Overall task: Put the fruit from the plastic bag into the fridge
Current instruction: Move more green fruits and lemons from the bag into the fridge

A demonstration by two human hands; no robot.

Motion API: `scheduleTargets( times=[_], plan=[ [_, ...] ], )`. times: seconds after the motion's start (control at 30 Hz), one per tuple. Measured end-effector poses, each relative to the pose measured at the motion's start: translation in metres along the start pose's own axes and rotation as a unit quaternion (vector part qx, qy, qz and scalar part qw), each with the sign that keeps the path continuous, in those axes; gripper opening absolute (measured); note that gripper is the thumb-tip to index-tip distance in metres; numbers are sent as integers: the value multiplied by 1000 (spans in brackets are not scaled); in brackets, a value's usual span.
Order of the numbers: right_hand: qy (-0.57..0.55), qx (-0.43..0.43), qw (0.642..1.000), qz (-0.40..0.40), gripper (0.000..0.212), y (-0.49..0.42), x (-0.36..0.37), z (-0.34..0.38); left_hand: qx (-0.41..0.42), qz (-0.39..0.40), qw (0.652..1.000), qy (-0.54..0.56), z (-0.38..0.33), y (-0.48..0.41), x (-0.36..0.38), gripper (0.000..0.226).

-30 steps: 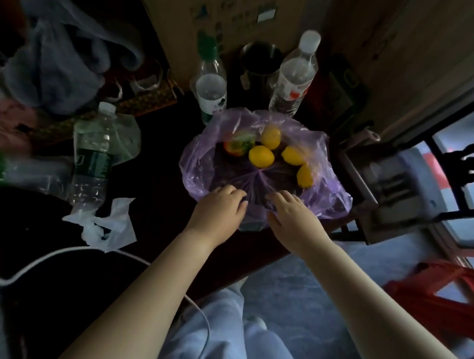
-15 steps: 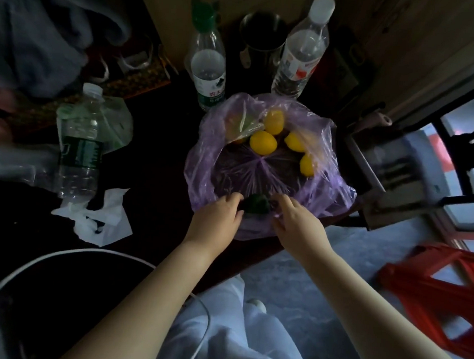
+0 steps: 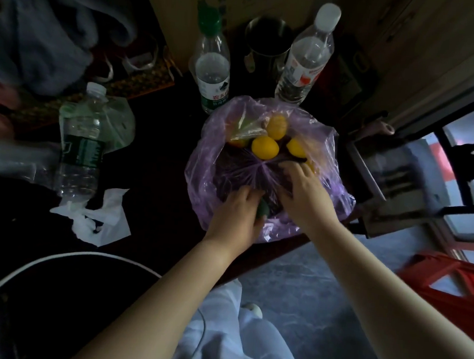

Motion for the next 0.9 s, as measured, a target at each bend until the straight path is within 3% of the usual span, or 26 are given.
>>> scheduleTargets(
  times=[0.2,0.53,0.73,0.9],
  plan=[
    [19,-41,999,-1,54,-54,3,10,-36,39,999,-3,1,-8,12,44],
    [62,-38,997,23,53,-80,31,9,-79,135,986,49,7,-4,29,67],
    [60,-11,998,19,51,-69,29,5,-90,77,990,79,11,-8,23,63],
    [0,5,1000,-31,48,-51,18,4,-117,5,982,150,10,-12,8,65]
  ],
)
Point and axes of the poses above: each hand's wrist, its own y-axis away from the middle knuckle, its own x-axis out of the palm, z = x × y, the point moved 4 cm from there along -y, towards the middle knuckle, and after that the axes turned 8 degrees about -z, right-handed, at the moved point
